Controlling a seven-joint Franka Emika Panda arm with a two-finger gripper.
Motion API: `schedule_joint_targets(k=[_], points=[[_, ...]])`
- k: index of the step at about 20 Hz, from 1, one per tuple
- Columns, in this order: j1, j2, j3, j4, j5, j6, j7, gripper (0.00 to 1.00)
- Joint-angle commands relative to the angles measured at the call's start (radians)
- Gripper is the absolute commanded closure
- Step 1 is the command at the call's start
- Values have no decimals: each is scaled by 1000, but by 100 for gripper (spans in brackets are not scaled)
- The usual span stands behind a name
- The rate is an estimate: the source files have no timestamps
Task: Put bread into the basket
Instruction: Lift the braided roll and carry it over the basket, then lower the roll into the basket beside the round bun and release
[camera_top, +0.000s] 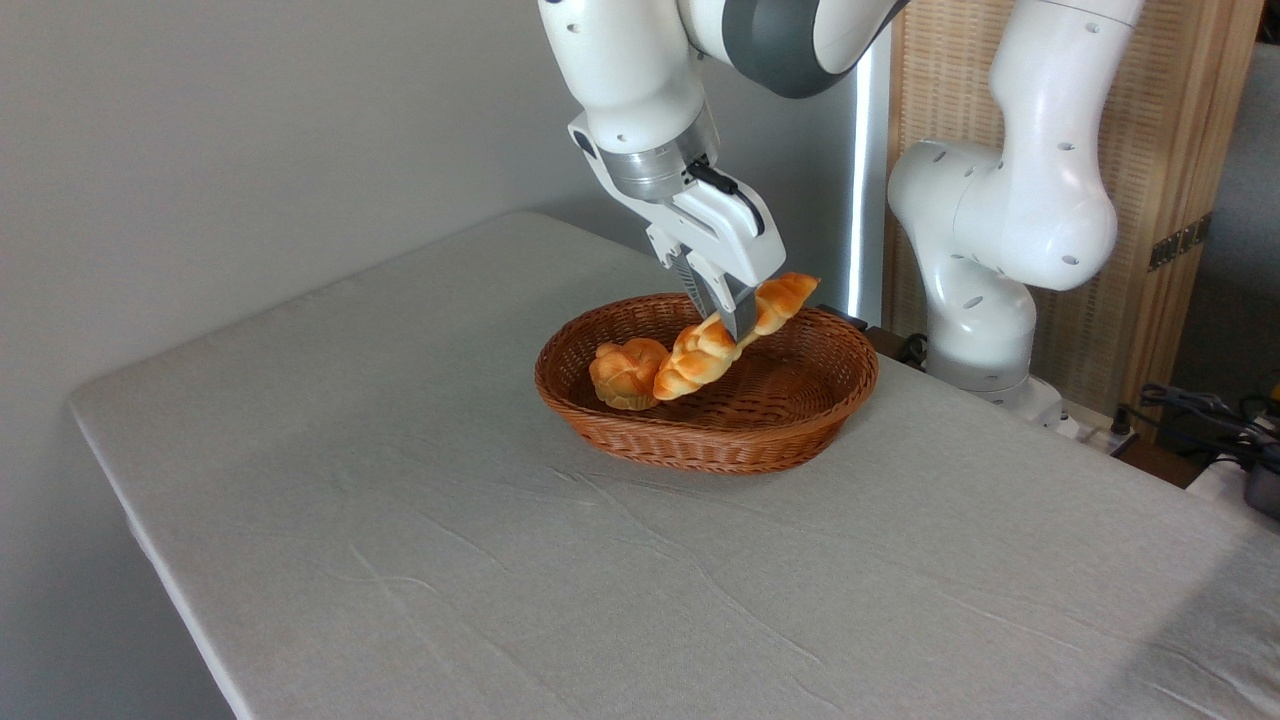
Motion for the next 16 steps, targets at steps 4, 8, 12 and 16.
schedule_joint_targets(k=[4,8,12,16], points=[[-28,4,4,-22,-6,59,-1,0],[-28,4,4,-22,-6,61,-1,0],[-28,4,6,-21,-6,61,1,0],[-25,3,6,-6,-6,61,-4,0]])
